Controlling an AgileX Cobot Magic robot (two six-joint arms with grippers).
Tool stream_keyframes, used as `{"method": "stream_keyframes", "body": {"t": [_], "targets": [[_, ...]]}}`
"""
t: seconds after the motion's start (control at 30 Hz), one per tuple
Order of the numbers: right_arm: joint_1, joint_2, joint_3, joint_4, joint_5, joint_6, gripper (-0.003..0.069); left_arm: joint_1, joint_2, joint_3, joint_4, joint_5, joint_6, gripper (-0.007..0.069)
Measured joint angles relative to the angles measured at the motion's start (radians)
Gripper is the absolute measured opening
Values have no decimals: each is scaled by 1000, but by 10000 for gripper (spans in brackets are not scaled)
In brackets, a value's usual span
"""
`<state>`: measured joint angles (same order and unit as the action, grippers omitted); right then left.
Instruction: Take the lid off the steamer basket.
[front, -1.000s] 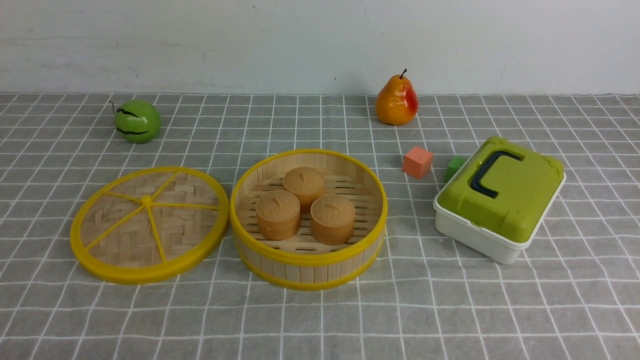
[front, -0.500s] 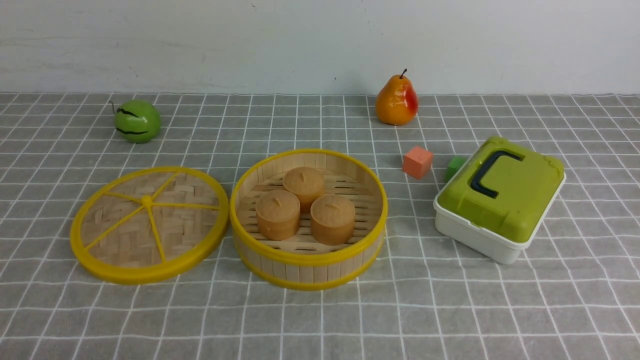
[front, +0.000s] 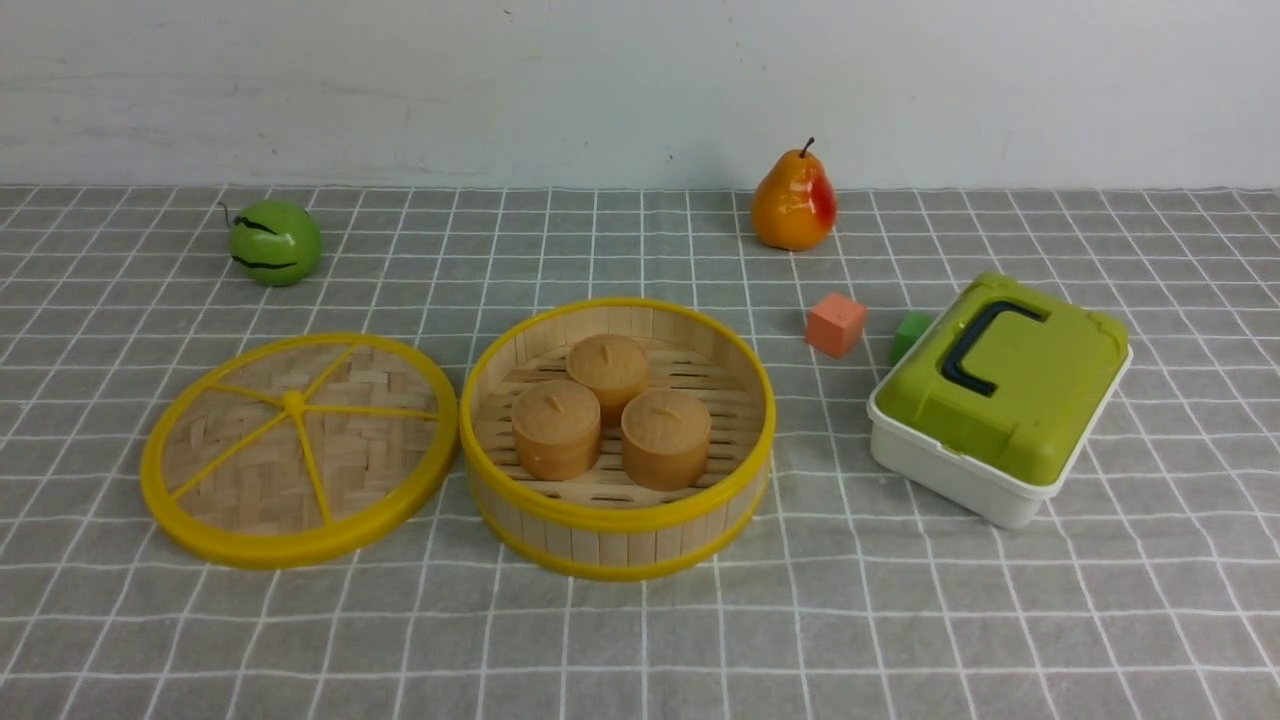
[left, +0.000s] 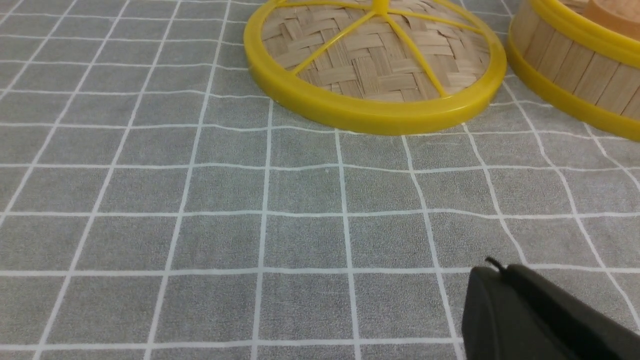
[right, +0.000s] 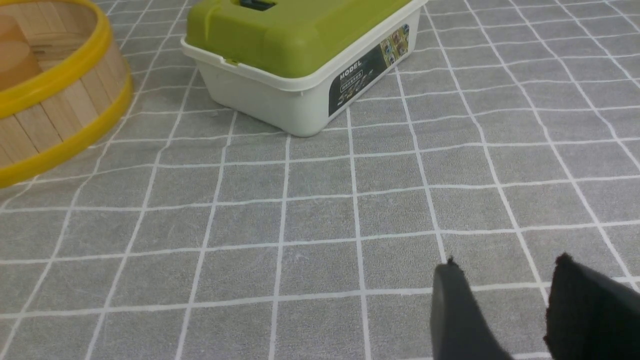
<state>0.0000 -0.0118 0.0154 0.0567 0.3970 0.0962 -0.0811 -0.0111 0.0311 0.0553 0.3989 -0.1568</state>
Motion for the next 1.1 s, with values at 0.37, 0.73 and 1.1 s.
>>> {"method": "stream_keyframes", "body": {"t": [0.37,0.73,1.1], "targets": [[0,0,0,0,0,0,241,0,0,0,-1,0,0,-10],[0,0,0,0,0,0,241,0,0,0,-1,0,0,3],[0,0,0,0,0,0,241,0,0,0,-1,0,0,17]]}}
